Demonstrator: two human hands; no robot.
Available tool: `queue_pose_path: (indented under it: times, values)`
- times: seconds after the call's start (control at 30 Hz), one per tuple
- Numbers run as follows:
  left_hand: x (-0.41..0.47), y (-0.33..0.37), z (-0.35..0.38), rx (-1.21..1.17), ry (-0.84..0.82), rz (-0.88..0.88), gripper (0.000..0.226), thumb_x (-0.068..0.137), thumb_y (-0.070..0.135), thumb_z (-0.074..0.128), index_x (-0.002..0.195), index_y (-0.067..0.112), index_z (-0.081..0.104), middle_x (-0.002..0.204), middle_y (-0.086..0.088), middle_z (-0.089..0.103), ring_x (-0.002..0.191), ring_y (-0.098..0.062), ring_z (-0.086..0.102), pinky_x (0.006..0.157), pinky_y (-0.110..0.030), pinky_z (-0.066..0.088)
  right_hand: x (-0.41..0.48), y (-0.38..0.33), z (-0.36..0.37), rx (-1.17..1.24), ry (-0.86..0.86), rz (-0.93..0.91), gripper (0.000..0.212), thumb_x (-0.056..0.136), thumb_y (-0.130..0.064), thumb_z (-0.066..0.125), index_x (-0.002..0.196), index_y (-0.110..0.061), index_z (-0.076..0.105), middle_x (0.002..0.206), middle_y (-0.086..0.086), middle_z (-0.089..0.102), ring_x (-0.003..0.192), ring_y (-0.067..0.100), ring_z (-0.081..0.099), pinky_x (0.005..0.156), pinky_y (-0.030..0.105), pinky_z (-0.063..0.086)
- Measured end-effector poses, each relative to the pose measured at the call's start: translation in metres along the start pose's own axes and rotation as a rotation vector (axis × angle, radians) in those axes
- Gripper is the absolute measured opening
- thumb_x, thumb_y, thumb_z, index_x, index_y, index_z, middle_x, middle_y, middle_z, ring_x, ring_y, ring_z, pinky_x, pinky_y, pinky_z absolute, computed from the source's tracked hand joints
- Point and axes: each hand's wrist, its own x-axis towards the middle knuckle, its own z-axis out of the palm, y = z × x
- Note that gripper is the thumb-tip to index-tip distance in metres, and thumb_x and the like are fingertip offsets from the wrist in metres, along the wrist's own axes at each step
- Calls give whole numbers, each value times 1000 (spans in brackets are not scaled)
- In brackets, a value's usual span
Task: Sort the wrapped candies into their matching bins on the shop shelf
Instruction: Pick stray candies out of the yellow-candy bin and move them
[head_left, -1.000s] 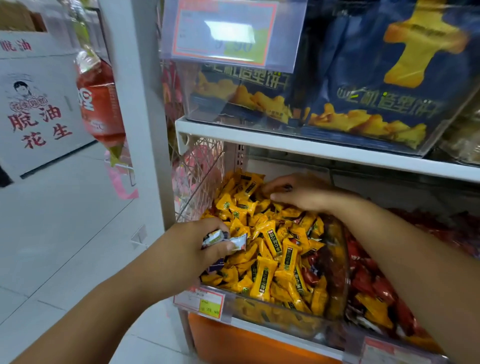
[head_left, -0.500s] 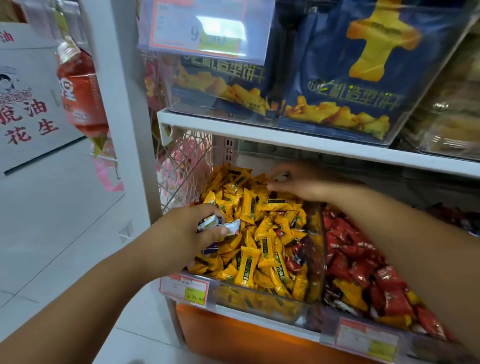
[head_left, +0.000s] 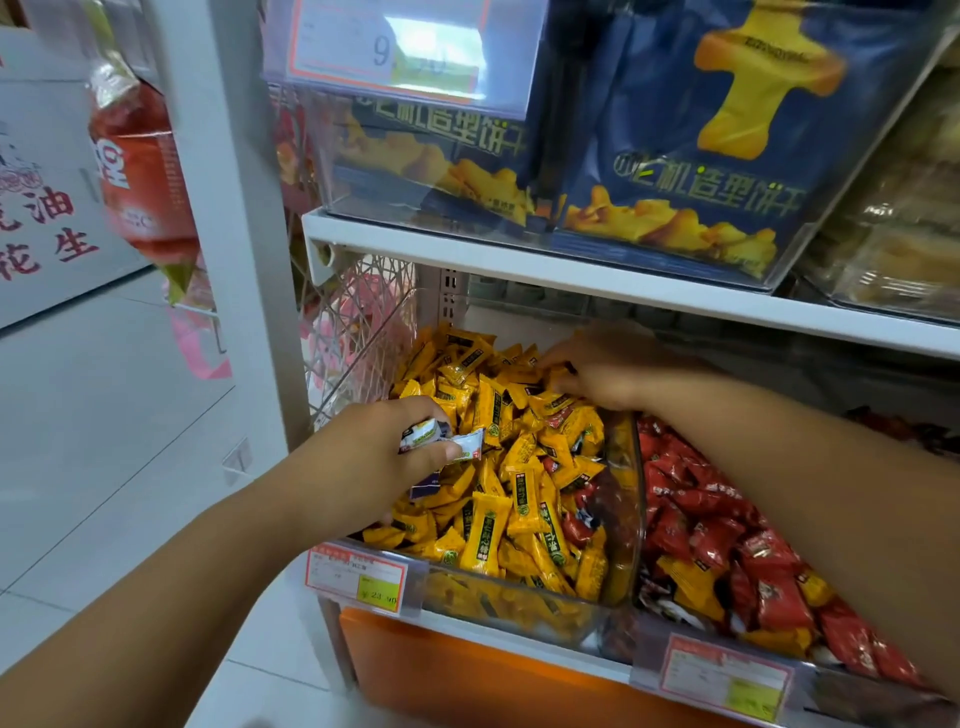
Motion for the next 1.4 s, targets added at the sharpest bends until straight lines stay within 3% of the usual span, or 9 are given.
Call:
queue_pose_path:
  times: [0.1, 0.2, 0.3, 0.5, 0.6, 0.97, 1.13, 1.27, 1.4]
  values:
    - [3, 0, 0, 15, 9, 16, 8, 94, 42, 54, 102, 40, 51, 76, 10, 55, 52, -9, 65, 41, -12, 42, -6, 2, 2, 53, 166, -38, 30, 93, -36, 59, 123, -38, 60, 119, -7, 61, 111, 17, 56, 94, 31, 43]
    - [7, -1, 3, 11, 4, 36, 8, 94, 43, 54, 100, 41, 49, 78, 7, 56, 52, -12, 65, 41, -14, 41, -12, 0, 1, -10, -58, -150, 15, 91, -34, 63, 106, -36, 68, 104, -15, 64, 100, 9, 60, 91, 28, 46]
    - [8, 0, 6, 12, -4, 43, 9, 93, 44, 53, 101, 42, 49, 80, 5, 56, 49, -11, 64, 41, -13, 42, -9, -3, 1, -80, -181, -148, 26, 93, -34, 61, 118, -34, 65, 120, -13, 63, 107, 12, 59, 96, 30, 45]
    - [11, 13, 12, -23, 22, 112, 13, 94, 39, 55, 104, 32, 56, 62, 6, 50, 44, -5, 52, 45, -23, 49, -41, -5, -11, 257, 112, -80, 19, 94, -39, 57, 110, -37, 65, 115, -12, 63, 99, 6, 58, 89, 30, 49]
    - [13, 36, 23, -39, 29, 196, 14, 94, 39, 55, 105, 31, 57, 60, 7, 50, 44, -1, 51, 40, -14, 34, -97, 1, -11, 428, 219, 34, 14, 93, -44, 56, 105, -46, 62, 90, -21, 62, 74, -8, 57, 63, 10, 43]
    - [20, 198, 134, -180, -18, 500, 12, 94, 40, 56, 102, 31, 57, 73, 8, 58, 53, -4, 48, 47, -15, 32, -268, 124, 24, 517, 689, 603, 15, 91, -23, 64, 86, -38, 63, 87, -8, 62, 78, 6, 59, 62, 24, 39]
    - [57, 277, 201, -13, 36, 583, 27, 97, 38, 53, 116, 20, 56, 112, -5, 60, 103, -25, 55, 81, -35, 45, -289, 169, 48, 506, 619, 684, 14, 93, -17, 61, 106, -17, 69, 97, 5, 48, 84, 26, 53, 68, 26, 34]
    - [83, 299, 232, 187, 3, 546, 30, 95, 33, 57, 120, 19, 54, 119, -10, 56, 112, -29, 53, 88, -35, 42, -285, 184, 57, 599, 627, 677, 13, 94, -17, 61, 105, -19, 66, 101, 6, 50, 93, 23, 53, 74, 25, 36]
    - [89, 294, 226, 339, -157, 555, 76, 86, 49, 66, 148, 28, 28, 146, -8, 40, 135, -28, 34, 108, -33, 26, -283, 189, 62, 669, 518, 662, 29, 91, -26, 64, 119, -33, 59, 105, -3, 49, 110, 21, 48, 93, 36, 43]
